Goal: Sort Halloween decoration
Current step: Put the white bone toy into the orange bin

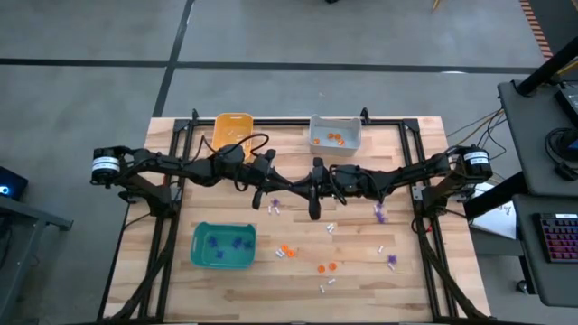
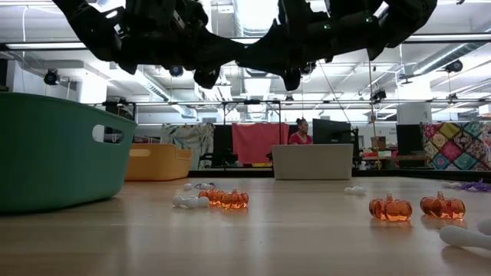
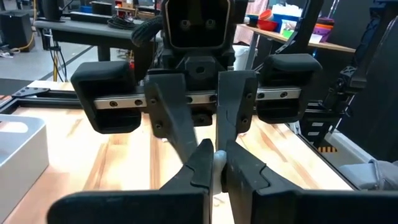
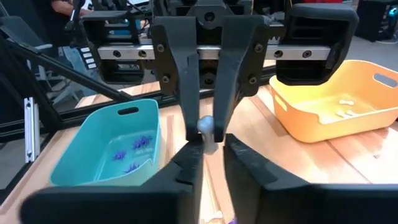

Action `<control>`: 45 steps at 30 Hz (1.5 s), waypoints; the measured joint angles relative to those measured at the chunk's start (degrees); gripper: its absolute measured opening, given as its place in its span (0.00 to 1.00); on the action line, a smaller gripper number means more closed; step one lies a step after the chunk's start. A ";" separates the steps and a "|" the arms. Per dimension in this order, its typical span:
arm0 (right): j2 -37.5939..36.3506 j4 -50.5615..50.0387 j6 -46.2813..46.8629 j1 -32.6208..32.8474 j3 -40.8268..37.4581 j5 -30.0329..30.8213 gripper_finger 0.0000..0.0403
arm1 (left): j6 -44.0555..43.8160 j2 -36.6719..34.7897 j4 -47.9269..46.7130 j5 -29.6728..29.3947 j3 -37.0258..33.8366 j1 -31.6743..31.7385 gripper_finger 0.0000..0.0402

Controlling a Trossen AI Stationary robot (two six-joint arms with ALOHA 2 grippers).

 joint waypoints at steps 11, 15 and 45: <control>-1.45 -1.37 0.56 -0.13 0.00 0.04 0.36 | -2.50 -0.86 0.00 -0.02 0.02 0.17 0.00; -2.96 -4.67 1.35 -0.38 0.02 0.07 0.38 | -3.28 -1.85 0.17 -0.02 0.07 0.33 0.00; -5.95 -10.84 4.04 -0.76 0.02 1.66 0.34 | 9.27 -3.03 -79.01 -38.23 21.92 27.76 0.00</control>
